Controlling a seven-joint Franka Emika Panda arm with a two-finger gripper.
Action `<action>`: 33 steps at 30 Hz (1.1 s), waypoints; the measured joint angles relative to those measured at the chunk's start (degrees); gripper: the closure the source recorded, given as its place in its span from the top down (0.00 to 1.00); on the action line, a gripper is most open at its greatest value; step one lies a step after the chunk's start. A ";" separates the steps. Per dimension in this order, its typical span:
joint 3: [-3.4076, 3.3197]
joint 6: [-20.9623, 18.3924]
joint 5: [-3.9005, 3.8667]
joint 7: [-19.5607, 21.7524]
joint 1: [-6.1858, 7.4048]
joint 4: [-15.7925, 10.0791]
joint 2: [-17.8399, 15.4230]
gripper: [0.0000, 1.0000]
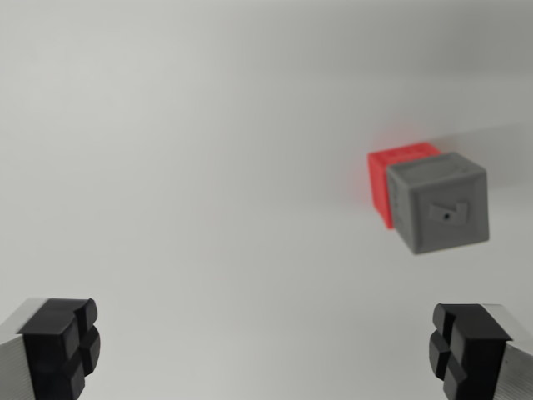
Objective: Destack cube
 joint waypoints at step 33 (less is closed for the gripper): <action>-0.79 4.00 0.00 -3.76 -1.24 -3.69 -0.24 1.00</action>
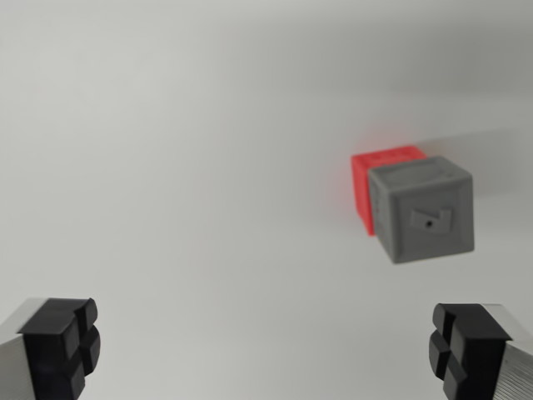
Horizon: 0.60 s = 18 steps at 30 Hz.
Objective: Destack cube
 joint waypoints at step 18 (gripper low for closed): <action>-1.40 7.67 0.21 -7.79 -2.81 -6.35 -0.18 1.00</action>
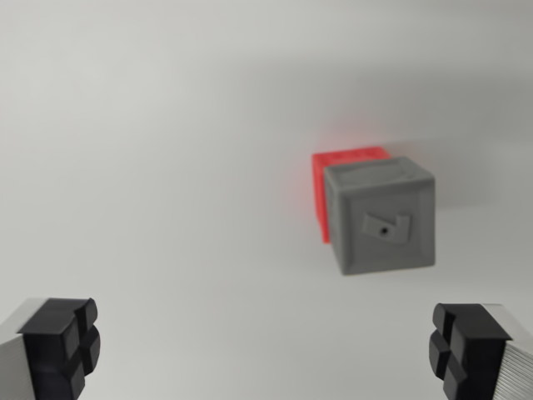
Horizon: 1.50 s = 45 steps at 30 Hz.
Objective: Destack cube
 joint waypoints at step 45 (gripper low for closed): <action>-1.38 23.44 3.69 -16.67 -6.23 -7.79 13.47 1.00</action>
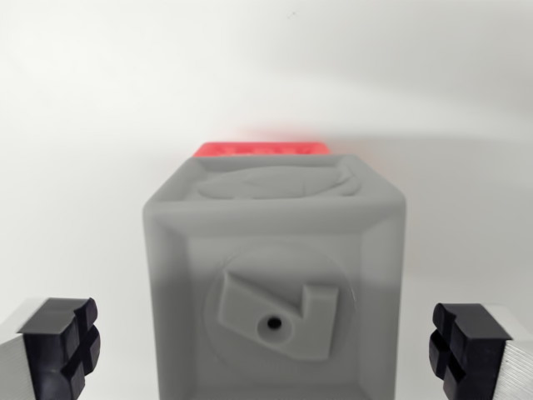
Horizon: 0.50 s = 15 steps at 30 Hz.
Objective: Destack cube
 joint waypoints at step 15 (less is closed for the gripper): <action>0.19 2.54 0.40 -0.37 -0.07 0.39 2.87 0.00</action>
